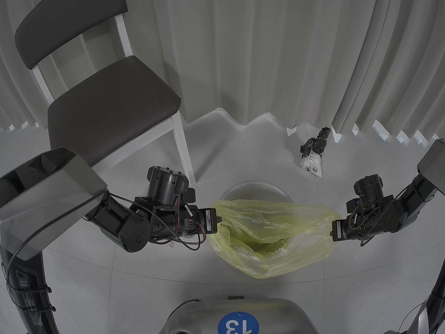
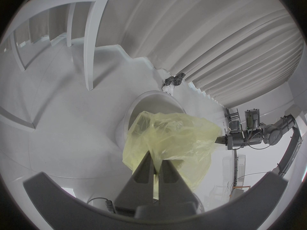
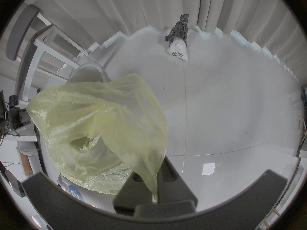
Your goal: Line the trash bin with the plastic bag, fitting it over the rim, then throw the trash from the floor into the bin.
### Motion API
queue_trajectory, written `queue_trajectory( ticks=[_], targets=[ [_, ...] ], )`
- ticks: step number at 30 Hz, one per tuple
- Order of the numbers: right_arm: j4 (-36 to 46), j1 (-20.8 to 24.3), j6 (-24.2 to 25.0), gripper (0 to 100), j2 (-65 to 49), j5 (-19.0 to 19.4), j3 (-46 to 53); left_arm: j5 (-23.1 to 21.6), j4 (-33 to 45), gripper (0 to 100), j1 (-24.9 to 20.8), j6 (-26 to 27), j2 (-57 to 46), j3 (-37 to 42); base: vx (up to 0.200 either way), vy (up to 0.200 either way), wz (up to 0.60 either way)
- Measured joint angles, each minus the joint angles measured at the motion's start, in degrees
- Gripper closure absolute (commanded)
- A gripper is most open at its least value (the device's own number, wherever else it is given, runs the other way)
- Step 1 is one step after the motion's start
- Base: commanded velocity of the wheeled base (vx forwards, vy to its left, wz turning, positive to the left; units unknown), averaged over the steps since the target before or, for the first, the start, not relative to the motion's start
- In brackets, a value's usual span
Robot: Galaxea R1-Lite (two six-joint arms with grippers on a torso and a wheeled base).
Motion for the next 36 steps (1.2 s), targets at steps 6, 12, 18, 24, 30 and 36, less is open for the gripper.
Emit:
queue_trajectory(
  ticks=[6, 12, 18, 24, 30, 36],
  targets=[
    [0.1, -1.3, -0.2, 100, -0.5, 0.1, -0.2, -0.1, -1.0, 100, -0.3, -0.8, 1.2, -0.3, 0.0, 0.0, 0.0],
    [0.3, -3.6, -0.9, 100, -0.9, 0.8, -0.1, 0.0, -8.7, 100, -1.0, -2.9, 3.7, -0.2, 0.0, 0.0, 0.0],
    [0.2, -4.5, -1.1, 100, -1.3, 1.9, 0.6, 0.4, -10.1, 100, -1.2, -3.7, 5.9, 0.0, 0.0, 0.0, 0.0],
    [0.1, -2.6, -1.1, 100, -1.4, 1.9, 0.8, 0.5, -5.5, 100, 0.1, -3.1, 4.9, 0.0, 0.0, 0.0, 0.0],
    [0.1, 1.6, -0.6, 100, -1.4, 1.5, 0.8, 0.2, 0.4, 100, 3.3, 0.1, 1.5, -0.7, 0.0, 0.0, 0.0],
    [0.0, 4.8, -0.5, 100, -0.7, 1.0, 0.0, 0.0, 2.5, 100, 4.6, 1.3, -0.1, -1.4, 0.0, 0.0, 0.0]
  ],
)
